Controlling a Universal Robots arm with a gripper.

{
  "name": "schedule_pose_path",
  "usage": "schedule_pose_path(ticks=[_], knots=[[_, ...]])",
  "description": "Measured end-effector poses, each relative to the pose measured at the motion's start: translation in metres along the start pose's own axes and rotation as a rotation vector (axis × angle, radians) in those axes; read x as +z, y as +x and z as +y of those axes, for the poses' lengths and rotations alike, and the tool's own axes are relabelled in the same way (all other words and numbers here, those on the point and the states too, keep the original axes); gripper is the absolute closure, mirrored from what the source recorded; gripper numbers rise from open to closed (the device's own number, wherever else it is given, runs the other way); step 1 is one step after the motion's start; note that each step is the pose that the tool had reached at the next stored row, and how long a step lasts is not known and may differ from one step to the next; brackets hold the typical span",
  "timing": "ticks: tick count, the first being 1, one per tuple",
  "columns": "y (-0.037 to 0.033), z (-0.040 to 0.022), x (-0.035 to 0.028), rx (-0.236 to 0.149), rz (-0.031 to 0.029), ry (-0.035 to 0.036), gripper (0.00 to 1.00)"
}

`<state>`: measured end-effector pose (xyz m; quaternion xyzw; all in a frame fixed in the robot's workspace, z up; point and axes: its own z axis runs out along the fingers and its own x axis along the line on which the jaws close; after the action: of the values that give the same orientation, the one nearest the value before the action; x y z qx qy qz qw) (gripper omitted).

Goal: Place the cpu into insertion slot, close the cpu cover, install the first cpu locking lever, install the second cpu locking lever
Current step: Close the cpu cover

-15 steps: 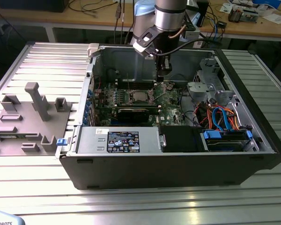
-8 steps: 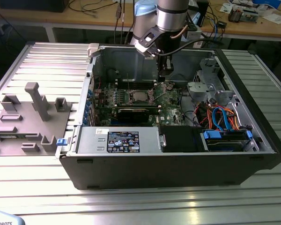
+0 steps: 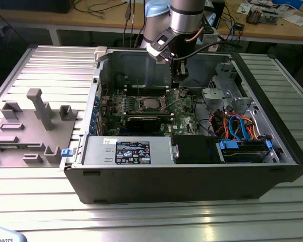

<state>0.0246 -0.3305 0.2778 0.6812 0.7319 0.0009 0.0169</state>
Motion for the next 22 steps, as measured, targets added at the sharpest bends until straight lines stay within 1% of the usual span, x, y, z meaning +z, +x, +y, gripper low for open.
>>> schedule_pose_path(ticks=[18, 22], knots=[[-0.0005, 0.0067, 0.0015, 0.000, 0.0000, 0.0000, 0.89], [-0.0006, 0.0091, 0.0026, 0.000, 0.0001, 0.0000, 0.89]])
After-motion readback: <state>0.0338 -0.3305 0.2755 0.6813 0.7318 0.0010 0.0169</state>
